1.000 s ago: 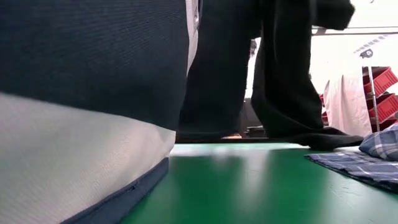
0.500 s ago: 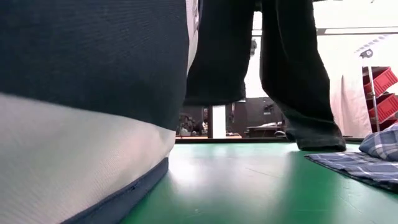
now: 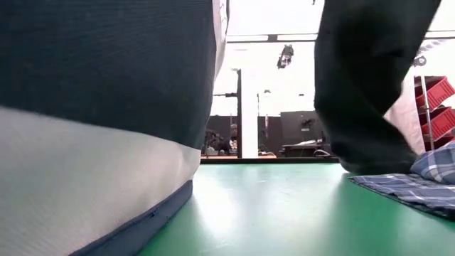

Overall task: Sort clothes
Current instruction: Put the dark long pants into the white laundry organizer

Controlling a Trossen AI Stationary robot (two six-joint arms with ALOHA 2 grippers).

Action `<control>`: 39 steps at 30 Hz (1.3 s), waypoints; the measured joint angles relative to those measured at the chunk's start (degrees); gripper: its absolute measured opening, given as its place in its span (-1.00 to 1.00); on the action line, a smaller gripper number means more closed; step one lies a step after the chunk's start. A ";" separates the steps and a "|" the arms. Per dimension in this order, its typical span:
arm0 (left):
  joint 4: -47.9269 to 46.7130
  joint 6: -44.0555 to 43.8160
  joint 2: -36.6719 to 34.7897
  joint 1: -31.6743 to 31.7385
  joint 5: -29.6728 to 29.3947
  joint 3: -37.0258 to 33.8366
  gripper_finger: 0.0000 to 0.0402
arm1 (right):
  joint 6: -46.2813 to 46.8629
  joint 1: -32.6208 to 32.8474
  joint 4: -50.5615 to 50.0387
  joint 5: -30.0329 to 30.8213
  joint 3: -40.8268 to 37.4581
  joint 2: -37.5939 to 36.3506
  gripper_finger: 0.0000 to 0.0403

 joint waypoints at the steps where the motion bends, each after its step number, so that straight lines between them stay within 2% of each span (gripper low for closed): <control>1: 3.24 0.20 0.56 -0.04 0.04 -0.04 0.07 | 2.19 0.00 2.37 -0.71 0.00 0.56 -0.96; 5: 12.96 1.48 2.86 -0.59 4.11 -0.04 0.07 | 6.58 0.00 8.76 0.00 0.00 2.46 -0.96; 7: 13.61 2.40 3.85 -1.14 8.43 -0.04 0.07 | 6.23 0.00 9.05 2.23 0.00 2.83 -0.96; 10: 12.58 3.30 5.37 -2.50 9.06 -0.13 0.07 | 3.56 0.00 8.95 6.21 0.00 3.06 -0.96; 14: 10.41 9.32 7.07 -4.77 4.11 -0.19 0.07 | -0.07 -0.02 9.16 9.45 0.00 3.00 -0.96; 21: 9.30 17.58 7.18 -5.45 -11.77 -0.32 0.07 | -2.19 -0.02 9.30 11.06 0.00 3.13 -0.96; 25: 4.40 22.28 7.11 -6.00 -19.59 -0.32 0.07 | -3.51 -0.02 9.35 14.22 0.00 3.13 -0.96; 31: -3.09 18.72 5.86 -6.96 -19.95 -0.06 0.07 | -8.05 -0.07 7.41 18.58 0.00 3.13 -0.96; 39: -2.09 14.48 4.38 -9.86 -20.17 -0.06 0.07 | -11.84 -0.07 6.04 18.57 -0.02 3.17 -0.96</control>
